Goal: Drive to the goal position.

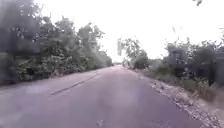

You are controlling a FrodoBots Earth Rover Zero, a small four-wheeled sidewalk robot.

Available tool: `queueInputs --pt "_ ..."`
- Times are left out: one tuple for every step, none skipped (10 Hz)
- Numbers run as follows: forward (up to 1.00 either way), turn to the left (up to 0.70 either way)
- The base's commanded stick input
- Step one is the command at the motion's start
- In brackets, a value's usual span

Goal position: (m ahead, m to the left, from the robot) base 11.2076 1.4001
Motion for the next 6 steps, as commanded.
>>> queueInputs --pt "1.00 0.00" --pt "1.00 0.00" --pt "1.00 0.00" --pt "1.00 0.00" --pt "1.00 0.00" --pt "1.00 0.00"
